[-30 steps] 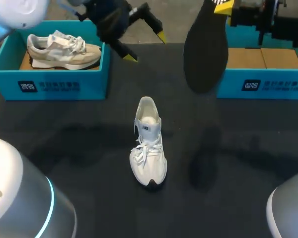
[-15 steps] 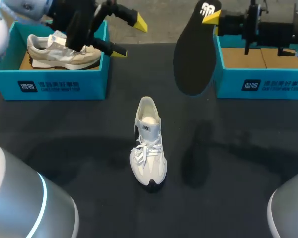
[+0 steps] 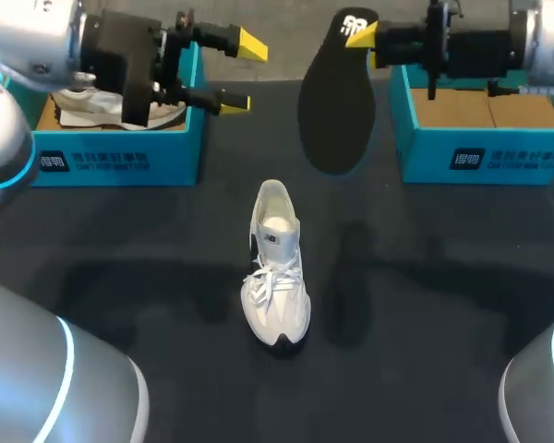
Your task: Take the shoe out of the shoebox, open the shoe tongue, remove and reinsert the insole, then place the shoe into the shoebox
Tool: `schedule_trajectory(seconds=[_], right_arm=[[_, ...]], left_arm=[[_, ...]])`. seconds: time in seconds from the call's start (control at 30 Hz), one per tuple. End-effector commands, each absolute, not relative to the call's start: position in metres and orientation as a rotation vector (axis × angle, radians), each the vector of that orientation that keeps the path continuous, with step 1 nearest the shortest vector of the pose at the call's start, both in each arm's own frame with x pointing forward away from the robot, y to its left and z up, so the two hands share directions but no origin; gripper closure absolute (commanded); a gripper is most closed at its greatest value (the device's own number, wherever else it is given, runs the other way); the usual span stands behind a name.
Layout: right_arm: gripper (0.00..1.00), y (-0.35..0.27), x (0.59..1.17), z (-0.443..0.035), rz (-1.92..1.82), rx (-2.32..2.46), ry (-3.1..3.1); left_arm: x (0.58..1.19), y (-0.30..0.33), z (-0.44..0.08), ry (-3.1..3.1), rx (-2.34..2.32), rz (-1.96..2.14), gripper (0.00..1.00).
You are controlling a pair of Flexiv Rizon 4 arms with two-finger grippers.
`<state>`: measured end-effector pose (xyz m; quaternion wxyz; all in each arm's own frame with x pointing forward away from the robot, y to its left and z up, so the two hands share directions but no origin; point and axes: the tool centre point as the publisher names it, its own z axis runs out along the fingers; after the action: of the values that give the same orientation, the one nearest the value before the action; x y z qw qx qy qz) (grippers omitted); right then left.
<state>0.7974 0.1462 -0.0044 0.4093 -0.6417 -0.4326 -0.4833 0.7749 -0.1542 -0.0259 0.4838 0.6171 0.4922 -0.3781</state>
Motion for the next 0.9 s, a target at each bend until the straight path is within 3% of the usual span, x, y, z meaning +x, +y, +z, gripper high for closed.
schedule_trajectory(seconds=[0.03,0.87,0.9], right_arm=[[1.00,0.170,0.812,-0.005,-1.192,-1.642,-1.098],[1.00,0.227,0.815,-0.020,-1.184,-1.632,-1.031],[1.00,0.227,0.814,-0.020,-1.184,-1.630,-1.030]], left_arm=[[0.768,-0.160,-0.028,1.074,1.400,-0.992,0.00],[0.767,-0.167,-0.028,0.986,1.326,-1.083,0.00],[0.767,-0.167,-0.028,0.986,1.328,-1.088,0.04]])
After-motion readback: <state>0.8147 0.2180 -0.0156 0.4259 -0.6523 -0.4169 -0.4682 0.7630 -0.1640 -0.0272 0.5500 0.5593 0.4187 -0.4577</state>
